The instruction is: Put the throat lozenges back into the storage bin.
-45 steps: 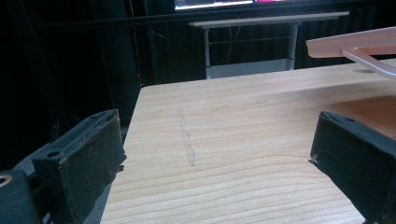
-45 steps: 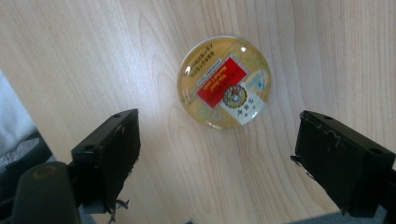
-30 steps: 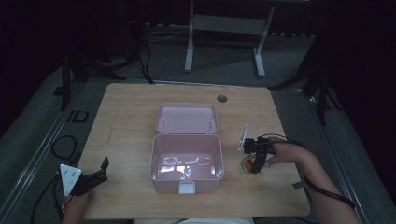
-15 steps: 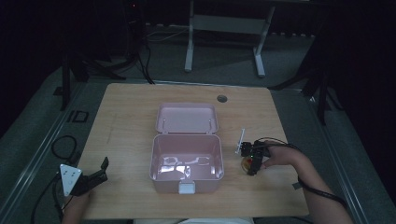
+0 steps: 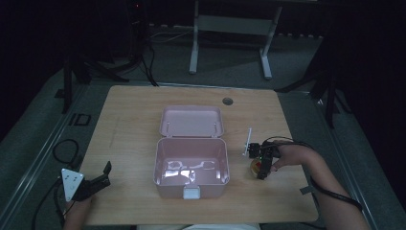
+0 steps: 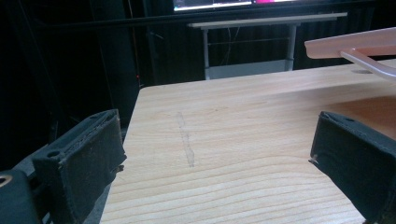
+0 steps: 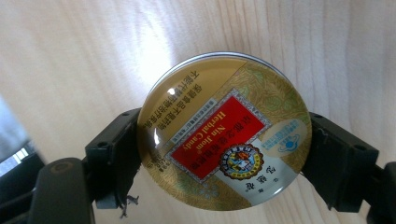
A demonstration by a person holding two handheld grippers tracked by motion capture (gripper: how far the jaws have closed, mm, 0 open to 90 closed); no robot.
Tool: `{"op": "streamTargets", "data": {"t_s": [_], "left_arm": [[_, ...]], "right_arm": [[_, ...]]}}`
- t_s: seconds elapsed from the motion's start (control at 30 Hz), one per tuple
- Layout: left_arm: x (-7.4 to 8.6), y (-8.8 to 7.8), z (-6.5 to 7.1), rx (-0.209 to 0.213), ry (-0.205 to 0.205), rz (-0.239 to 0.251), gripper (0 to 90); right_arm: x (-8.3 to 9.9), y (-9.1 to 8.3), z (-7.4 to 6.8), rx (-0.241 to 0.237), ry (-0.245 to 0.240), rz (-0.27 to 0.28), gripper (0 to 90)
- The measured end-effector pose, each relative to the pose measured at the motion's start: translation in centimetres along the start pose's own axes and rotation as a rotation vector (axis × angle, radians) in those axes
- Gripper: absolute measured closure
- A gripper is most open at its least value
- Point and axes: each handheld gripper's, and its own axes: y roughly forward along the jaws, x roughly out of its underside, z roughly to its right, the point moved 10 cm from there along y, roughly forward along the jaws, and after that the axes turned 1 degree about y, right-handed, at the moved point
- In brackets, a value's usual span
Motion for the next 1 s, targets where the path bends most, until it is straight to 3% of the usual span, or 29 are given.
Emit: {"op": "streamTargets", "data": {"t_s": [0.3,0.57,0.7,0.83,1.0], "left_arm": [[0.0,0.0,0.0,-0.002,-0.002,0.0,3.2],[0.0,0.0,0.0,-0.001,-0.003,-0.002,3.2],[0.0,0.0,0.0,-0.001,-0.004,-0.001,3.2],[0.0,0.0,0.0,-0.002,-0.004,-0.002,3.2],[0.0,0.0,-0.1,-0.002,-0.005,-0.003,3.2]], "right_arm": [[0.5,-4.7,-0.8,0.029,0.022,0.005,20.0],[0.9,-8.8,-1.5,0.06,0.001,-0.002,20.0],[0.9,-11.8,-2.3,0.087,-0.02,0.007,20.0],[0.7,-12.4,-2.7,0.097,-0.031,0.005,20.0],[0.0,-11.6,-2.8,0.083,-0.043,-0.013,20.1]]}}
